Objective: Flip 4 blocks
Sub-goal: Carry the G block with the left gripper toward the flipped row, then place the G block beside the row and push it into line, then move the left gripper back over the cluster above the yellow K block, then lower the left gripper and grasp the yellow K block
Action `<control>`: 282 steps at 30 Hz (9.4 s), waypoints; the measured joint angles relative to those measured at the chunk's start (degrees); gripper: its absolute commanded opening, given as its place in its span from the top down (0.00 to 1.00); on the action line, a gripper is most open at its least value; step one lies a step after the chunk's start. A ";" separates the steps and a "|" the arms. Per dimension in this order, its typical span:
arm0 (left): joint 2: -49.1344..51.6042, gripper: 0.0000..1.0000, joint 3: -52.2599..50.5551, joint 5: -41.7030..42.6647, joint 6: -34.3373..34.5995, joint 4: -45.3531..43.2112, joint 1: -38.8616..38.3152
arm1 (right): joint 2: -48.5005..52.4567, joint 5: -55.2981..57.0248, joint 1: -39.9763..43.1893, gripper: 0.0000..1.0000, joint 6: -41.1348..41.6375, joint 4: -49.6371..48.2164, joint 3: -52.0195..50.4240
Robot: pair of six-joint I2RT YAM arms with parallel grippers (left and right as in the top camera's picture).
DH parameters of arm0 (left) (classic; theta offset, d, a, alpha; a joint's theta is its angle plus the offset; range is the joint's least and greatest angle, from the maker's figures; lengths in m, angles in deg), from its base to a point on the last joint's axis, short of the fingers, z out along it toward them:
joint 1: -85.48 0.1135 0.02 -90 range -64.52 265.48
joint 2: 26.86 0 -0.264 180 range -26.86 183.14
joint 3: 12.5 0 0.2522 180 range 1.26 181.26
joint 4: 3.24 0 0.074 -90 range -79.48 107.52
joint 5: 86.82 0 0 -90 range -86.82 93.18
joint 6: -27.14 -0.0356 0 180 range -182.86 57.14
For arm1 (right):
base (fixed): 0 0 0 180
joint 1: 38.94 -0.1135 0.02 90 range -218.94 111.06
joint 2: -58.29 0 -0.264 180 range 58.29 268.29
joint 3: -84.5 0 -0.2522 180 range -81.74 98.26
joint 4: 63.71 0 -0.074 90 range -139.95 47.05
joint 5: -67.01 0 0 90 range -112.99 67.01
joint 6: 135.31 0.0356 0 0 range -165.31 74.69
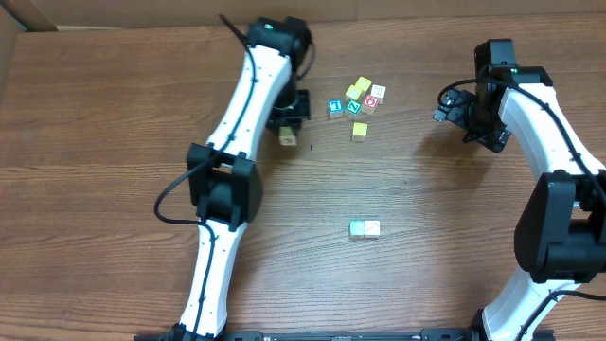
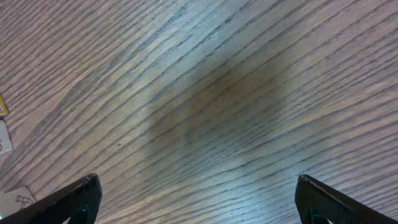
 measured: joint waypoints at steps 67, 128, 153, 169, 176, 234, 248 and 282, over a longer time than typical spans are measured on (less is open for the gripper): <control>-24.65 0.76 -56.06 3.82 15.37 -24.24 -18.25 | 0.00 -0.37 0.00 0.00 0.00 0.02 0.00; -35.41 0.96 -76.11 13.51 12.11 -42.07 -10.67 | 0.00 -0.37 0.00 0.00 0.00 0.02 0.00; -35.41 0.96 -76.11 14.95 13.51 -46.58 -15.30 | 0.00 -0.39 0.00 0.00 0.00 0.02 0.00; -35.41 0.96 -75.38 14.71 15.28 -43.52 -13.86 | 0.00 -0.35 0.00 0.00 0.02 0.02 0.00; -35.30 0.32 -60.57 11.13 9.16 -35.54 -8.66 | 0.00 -0.37 0.00 0.00 -0.02 0.04 0.00; -7.26 0.53 -29.66 -16.37 9.16 -51.67 -18.18 | 0.00 -0.39 0.00 0.00 0.00 0.02 0.00; -6.93 0.62 -29.66 -13.16 8.87 -52.30 -15.85 | 0.00 -0.37 0.00 0.00 0.00 0.02 0.00; -6.93 0.76 -28.81 -11.61 6.19 -42.66 -14.29 | 0.00 -0.37 0.00 0.00 0.00 0.02 0.00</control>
